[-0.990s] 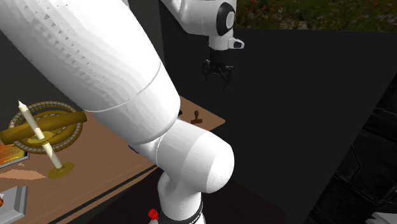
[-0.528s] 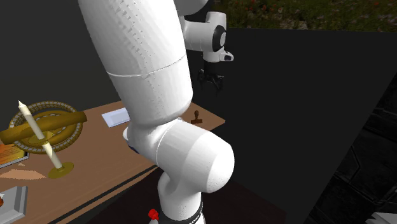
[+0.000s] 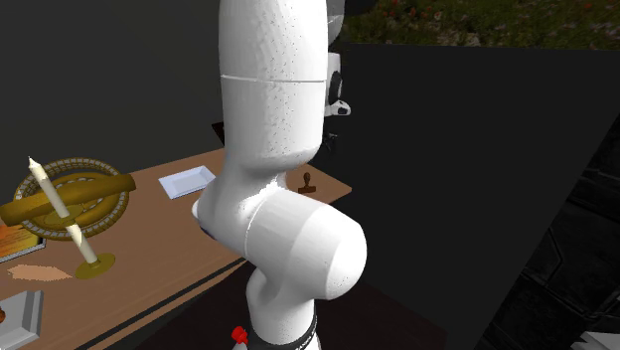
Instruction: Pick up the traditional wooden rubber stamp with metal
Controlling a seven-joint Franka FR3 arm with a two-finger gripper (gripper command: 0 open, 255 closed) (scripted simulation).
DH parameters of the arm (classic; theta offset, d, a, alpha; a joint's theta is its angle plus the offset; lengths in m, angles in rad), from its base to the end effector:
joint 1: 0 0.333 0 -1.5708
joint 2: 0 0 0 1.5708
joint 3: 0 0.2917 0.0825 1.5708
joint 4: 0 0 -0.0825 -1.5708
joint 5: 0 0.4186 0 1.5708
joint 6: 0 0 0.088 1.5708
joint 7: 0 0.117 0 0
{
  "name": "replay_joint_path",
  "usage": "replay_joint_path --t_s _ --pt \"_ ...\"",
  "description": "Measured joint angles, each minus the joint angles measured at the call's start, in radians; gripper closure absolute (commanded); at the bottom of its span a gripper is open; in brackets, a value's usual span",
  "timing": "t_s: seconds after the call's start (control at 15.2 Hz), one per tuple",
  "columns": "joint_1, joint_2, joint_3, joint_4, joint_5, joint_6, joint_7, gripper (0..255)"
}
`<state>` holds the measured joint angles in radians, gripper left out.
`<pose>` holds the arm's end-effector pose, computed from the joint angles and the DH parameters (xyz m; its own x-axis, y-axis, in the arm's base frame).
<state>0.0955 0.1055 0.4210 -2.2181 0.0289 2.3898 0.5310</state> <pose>0.4955 0.2831 0.2828 0.9987 -0.0400 0.0313 -0.0369 -0.9950 -0.0929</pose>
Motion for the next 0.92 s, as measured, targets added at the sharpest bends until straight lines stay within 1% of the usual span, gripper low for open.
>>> replay_joint_path --t_s 0.13,0.4,0.53,0.73,0.92 --pt "0.019 0.076 0.000 0.046 -0.041 0.023 0.043 0" --pt "0.077 0.252 -0.021 0.171 -0.130 0.057 0.129 0" --pt "0.105 0.319 -0.033 0.228 -0.157 0.062 0.158 0" --pt "0.158 0.445 -0.058 0.349 -0.197 0.059 0.199 0" --pt "0.192 0.526 -0.073 0.420 -0.218 0.066 0.220 0"
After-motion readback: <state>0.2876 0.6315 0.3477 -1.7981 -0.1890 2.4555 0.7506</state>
